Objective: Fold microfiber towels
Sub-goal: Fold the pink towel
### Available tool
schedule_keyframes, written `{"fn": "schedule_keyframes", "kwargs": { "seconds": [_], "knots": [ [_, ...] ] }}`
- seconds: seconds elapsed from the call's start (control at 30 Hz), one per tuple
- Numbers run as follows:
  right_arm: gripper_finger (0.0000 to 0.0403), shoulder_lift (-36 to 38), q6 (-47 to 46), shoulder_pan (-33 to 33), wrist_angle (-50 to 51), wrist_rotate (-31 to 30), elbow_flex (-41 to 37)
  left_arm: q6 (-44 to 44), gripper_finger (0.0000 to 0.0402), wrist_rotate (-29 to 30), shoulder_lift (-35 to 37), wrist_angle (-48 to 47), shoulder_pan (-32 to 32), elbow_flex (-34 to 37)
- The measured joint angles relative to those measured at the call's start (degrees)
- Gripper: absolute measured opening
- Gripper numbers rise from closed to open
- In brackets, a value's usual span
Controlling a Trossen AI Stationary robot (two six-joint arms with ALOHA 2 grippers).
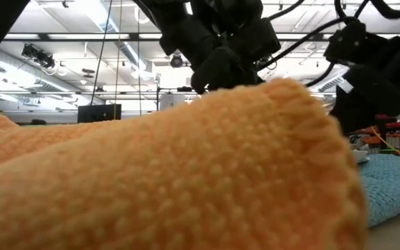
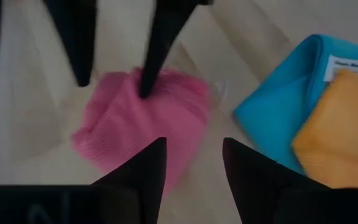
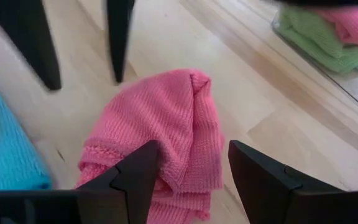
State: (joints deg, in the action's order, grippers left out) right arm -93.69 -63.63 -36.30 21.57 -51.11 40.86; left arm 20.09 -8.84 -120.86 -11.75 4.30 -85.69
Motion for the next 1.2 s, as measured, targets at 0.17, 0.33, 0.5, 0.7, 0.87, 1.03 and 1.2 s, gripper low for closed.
{"fn": "schedule_keyframes", "kwargs": {
  "seconds": [0.17,0.33,0.5,0.7,0.87,1.03,1.2],
  "knots": [
    [0.0209,3.6,0.3,-1.2,0.5,-0.3,0.0,0.2,0.0140,2.2,0.0,2.6,2.0,0.0],
    [0.0209,6.1,-0.3,-1.8,2.3,-1.3,0.0,0.7,0.0116,6.3,-1.2,5.9,3.0,-0.1],
    [0.0209,8.2,-0.3,-2.0,4.2,0.6,0.0,0.1,0.0106,8.3,-1.6,7.3,2.1,-0.1],
    [0.0209,14.5,-0.6,-4.3,7.8,2.7,0.0,4.6,0.0105,8.2,-3.3,14.1,1.4,-0.3],
    [0.0209,19.5,-3.8,-5.8,17.4,3.9,-0.1,7.9,0.0105,8.0,-4.8,17.8,1.5,-0.3],
    [0.0209,22.9,-5.1,-5.2,26.1,9.0,-0.1,8.3,0.0105,8.3,-5.6,19.9,1.4,-0.2],
    [0.0209,25.6,-6.7,-3.8,30.5,10.5,0.0,10.7,0.0105,8.5,-6.4,22.5,1.1,-0.2]
  ]
}}
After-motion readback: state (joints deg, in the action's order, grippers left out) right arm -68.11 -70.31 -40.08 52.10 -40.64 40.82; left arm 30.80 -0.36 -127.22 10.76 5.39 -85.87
